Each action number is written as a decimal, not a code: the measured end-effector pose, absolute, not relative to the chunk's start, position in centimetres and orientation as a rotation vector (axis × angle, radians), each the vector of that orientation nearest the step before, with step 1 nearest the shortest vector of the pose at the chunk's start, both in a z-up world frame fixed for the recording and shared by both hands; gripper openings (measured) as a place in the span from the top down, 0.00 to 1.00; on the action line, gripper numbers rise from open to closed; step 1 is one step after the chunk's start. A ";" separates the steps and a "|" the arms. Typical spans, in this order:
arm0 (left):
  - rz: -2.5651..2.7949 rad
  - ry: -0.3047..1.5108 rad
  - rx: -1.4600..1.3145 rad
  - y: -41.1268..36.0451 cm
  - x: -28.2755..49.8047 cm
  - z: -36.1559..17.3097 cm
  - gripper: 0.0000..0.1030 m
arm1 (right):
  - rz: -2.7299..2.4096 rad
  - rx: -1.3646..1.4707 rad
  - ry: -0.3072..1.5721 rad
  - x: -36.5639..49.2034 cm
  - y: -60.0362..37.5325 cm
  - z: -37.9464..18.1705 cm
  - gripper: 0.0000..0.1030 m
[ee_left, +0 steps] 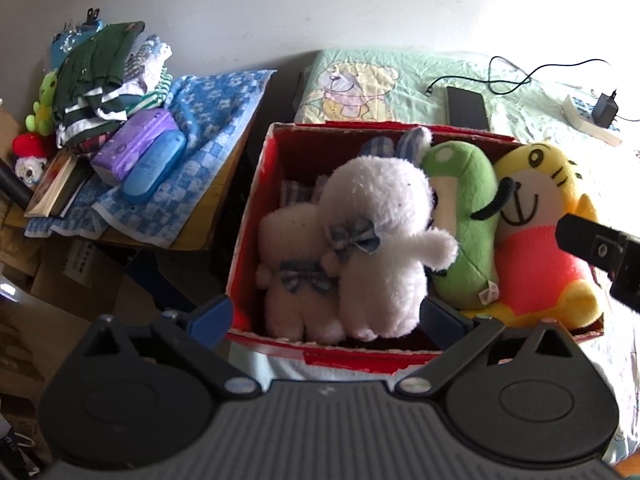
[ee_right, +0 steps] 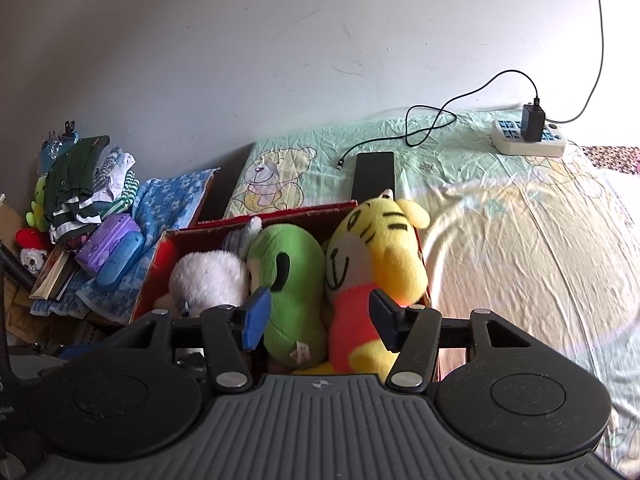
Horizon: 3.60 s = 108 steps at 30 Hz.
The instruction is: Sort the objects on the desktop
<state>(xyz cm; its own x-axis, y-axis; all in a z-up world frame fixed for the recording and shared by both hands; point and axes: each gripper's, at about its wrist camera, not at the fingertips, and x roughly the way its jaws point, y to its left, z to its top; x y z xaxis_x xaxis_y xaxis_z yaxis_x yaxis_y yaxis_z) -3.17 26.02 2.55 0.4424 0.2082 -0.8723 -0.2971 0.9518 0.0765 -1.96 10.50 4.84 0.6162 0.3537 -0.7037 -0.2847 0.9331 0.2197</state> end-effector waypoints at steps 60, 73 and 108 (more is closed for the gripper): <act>0.324 1.206 -0.143 27.6 1.8 3.0 0.03 | 0.350 -0.006 1.027 4.1 12.1 4.2 0.22; 0.282 1.261 -0.191 27.3 2.2 1.7 0.03 | 0.309 -0.036 1.053 5.0 12.1 4.1 0.22; 0.208 1.257 -0.165 27.3 2.4 1.3 0.03 | 0.342 -0.080 1.061 4.5 14.0 3.4 0.21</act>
<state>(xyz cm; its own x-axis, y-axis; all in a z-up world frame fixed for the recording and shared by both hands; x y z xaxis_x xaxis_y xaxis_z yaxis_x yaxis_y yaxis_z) 2.36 27.26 1.30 0.2942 0.0654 -0.9535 -0.2460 0.9692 -0.0094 4.53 14.00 3.43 0.4405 0.2372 -0.8658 -0.3134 0.9444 0.0993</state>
